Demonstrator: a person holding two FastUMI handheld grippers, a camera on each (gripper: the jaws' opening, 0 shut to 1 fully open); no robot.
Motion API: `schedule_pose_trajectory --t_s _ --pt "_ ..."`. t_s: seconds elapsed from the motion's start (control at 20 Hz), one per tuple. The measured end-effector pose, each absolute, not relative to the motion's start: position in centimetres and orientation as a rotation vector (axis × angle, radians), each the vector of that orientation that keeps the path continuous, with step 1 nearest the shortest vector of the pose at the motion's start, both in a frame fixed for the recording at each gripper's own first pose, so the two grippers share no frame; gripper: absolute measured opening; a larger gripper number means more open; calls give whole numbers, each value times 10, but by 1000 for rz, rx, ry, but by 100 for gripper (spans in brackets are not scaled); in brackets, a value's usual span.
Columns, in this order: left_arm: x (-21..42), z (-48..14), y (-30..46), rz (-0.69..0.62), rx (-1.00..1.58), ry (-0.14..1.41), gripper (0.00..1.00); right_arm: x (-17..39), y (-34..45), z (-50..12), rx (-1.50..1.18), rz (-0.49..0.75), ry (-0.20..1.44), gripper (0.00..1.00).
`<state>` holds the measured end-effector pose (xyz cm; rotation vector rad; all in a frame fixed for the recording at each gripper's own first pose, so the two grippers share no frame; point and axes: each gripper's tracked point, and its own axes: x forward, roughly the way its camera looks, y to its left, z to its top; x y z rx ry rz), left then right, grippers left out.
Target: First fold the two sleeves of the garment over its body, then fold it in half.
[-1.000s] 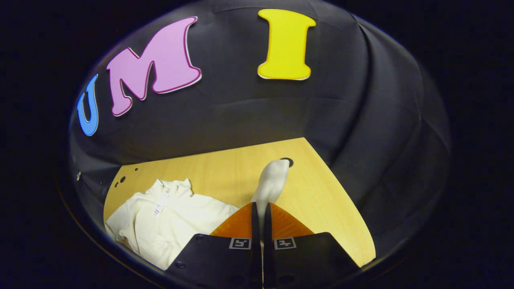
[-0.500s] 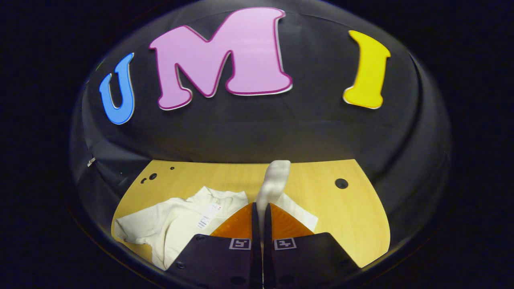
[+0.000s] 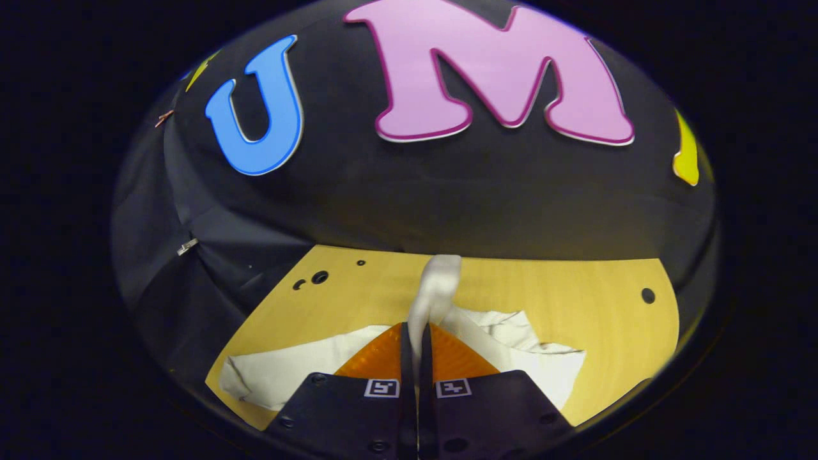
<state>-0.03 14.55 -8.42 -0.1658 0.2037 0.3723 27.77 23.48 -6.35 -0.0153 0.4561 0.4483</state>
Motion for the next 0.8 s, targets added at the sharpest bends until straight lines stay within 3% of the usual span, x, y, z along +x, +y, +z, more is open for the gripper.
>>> schedule_pose_trajectory --t_s 0.35,0.45,0.5,0.55,0.6,0.65,0.7,0.8 --pt "-17 -95 161 446 -192 228 100 262 323 -125 -81 551 520 6" --pt "-18 -94 164 458 -186 224 100 255 338 -137 -69 579 523 15" --pt "-19 -94 166 464 -185 223 96 255 340 -139 -66 574 514 25" --pt "-20 -95 167 469 -186 225 96 250 340 -140 -62 574 514 20" --pt "-20 -96 168 474 -188 226 99 245 341 -142 -54 583 521 60" --pt "-21 -98 169 479 -191 227 99 241 338 -144 -54 584 528 55" --pt "-22 -100 171 483 -195 229 99 240 329 -142 -62 575 528 92" --pt "-22 -108 177 493 -207 240 99 239 311 -143 -80 556 512 99"
